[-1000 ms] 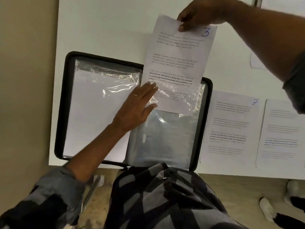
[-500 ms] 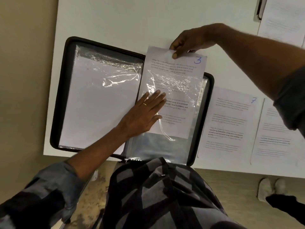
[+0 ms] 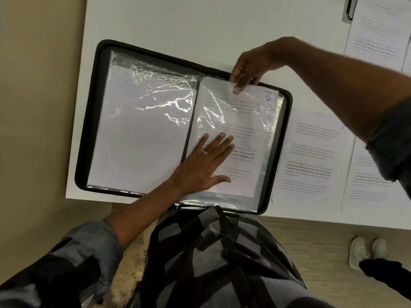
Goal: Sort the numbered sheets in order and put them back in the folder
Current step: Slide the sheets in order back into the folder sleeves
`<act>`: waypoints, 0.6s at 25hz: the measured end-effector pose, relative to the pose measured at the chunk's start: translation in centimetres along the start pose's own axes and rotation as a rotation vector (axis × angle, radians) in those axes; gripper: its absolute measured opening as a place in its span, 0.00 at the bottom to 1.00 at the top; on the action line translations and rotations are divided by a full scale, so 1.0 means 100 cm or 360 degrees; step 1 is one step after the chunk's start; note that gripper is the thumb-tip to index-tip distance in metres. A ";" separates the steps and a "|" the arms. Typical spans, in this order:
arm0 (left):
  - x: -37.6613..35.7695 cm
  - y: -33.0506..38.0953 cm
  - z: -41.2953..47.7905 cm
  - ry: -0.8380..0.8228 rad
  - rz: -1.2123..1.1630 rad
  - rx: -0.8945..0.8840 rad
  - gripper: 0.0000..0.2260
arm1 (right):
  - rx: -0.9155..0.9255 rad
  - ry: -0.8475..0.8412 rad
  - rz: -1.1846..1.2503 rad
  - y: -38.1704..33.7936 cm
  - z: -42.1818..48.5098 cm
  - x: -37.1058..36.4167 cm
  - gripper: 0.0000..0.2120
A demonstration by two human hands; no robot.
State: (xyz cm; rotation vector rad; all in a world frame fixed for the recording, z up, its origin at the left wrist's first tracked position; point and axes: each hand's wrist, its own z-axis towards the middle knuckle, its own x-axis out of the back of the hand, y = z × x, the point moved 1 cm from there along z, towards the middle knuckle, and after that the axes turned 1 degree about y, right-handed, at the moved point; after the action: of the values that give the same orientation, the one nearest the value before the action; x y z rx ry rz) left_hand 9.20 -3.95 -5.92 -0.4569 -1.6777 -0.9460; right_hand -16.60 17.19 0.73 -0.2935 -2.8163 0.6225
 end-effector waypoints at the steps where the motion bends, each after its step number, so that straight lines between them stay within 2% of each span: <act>1: -0.001 0.002 -0.002 -0.0002 0.0005 -0.0001 0.39 | -0.0017 -0.0018 -0.0011 -0.002 0.001 -0.006 0.07; 2: -0.002 0.004 -0.004 0.0000 0.0011 -0.0003 0.39 | -0.0030 -0.0024 -0.0035 -0.002 0.001 -0.013 0.06; 5: -0.005 0.013 -0.009 0.0017 0.0053 -0.0006 0.39 | -0.0049 -0.0043 -0.0038 -0.003 -0.001 -0.030 0.12; 10: -0.016 0.026 -0.016 0.0037 0.0073 0.0045 0.39 | 0.0095 0.0174 0.0206 -0.002 -0.016 -0.048 0.08; 12: -0.022 0.032 -0.016 0.0023 0.0057 0.0045 0.39 | 0.0109 0.0423 0.0150 -0.002 -0.027 -0.056 0.09; 15: -0.032 0.035 -0.014 0.0009 0.0047 0.0030 0.37 | 0.0204 0.1027 0.0044 0.002 -0.046 -0.069 0.12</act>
State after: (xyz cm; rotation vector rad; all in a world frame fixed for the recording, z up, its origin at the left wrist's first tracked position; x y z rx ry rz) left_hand 13.60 -2.43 -7.61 -0.4643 -1.6691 -0.9086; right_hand -8.71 17.42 3.37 -0.4206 -2.1506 0.5806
